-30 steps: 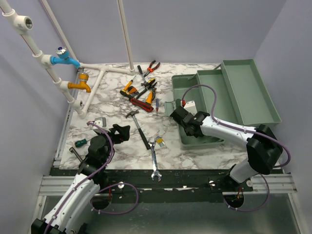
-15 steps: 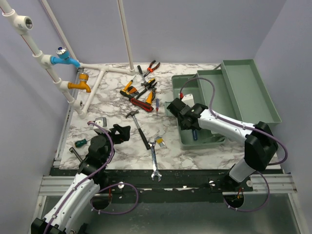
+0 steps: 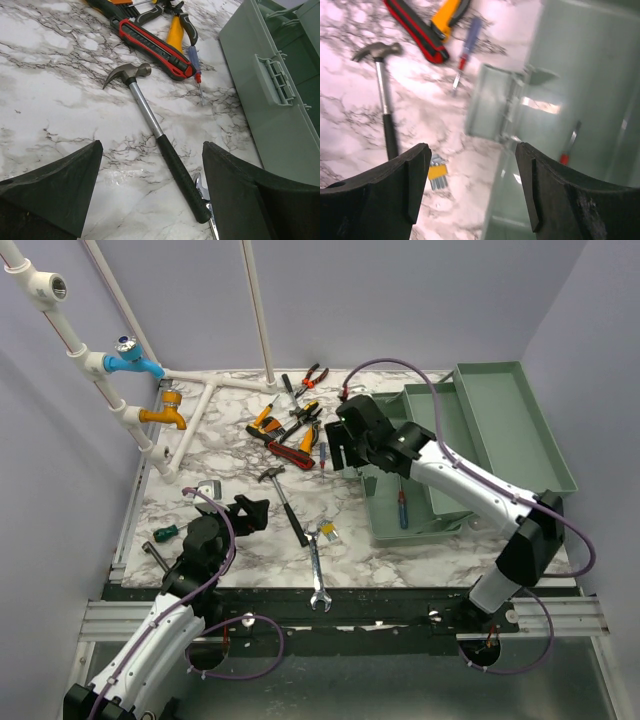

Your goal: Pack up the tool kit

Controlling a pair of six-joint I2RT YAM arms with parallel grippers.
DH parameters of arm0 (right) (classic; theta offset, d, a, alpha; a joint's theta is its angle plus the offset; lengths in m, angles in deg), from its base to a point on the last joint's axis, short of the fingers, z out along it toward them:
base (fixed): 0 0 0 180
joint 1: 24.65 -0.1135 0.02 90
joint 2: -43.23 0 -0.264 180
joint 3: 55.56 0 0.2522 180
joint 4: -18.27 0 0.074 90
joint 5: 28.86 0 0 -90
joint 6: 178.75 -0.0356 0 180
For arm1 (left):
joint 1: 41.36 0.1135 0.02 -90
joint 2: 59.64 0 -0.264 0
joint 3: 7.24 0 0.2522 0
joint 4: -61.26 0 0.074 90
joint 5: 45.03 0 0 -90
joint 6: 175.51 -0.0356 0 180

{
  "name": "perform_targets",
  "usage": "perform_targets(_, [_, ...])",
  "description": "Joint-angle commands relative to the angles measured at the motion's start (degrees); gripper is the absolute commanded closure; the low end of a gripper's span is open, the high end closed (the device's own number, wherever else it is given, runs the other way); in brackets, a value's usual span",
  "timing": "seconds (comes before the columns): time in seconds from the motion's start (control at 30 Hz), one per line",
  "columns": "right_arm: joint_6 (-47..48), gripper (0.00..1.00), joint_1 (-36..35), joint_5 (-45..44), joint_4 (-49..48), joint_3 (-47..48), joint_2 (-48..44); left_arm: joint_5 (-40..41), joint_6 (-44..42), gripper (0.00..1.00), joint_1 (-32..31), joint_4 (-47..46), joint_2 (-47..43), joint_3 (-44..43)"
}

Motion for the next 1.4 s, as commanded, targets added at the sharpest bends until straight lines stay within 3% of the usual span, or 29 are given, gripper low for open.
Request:
perform_targets(0.0, [6.87,0.21,0.07,10.9,-7.33,5.29,8.24,-2.02,-0.71,0.16,0.05,-1.14,-0.69,-0.82])
perform_targets(0.37, [13.82,0.21,0.09,15.71,-8.84,25.71,31.77,-6.04,-1.49,0.01,0.04,-1.96,0.43,-1.18])
perform_targets(0.53, [15.63,0.22,0.68,18.51,-4.88,39.72,42.94,0.83,2.97,0.01,0.17,2.01,2.01,-3.08])
perform_targets(0.7, [16.34,0.22,1.72,20.48,-3.46,46.1,49.06,3.74,8.07,0.01,0.61,8.16,5.55,-8.11])
perform_targets(0.93, [16.03,0.23,2.25,14.7,-7.99,40.53,43.83,-0.84,11.53,0.01,2.71,15.48,20.73,-20.83])
perform_targets(1.17, [13.34,0.23,4.06,0.79,-11.2,34.13,30.16,-3.64,17.97,0.01,3.23,28.46,46.02,-43.29])
perform_targets(1.37, [13.08,0.23,5.27,-3.95,-14.3,24.99,17.09,-0.98,21.75,0.01,3.03,39.49,63.23,-61.98])
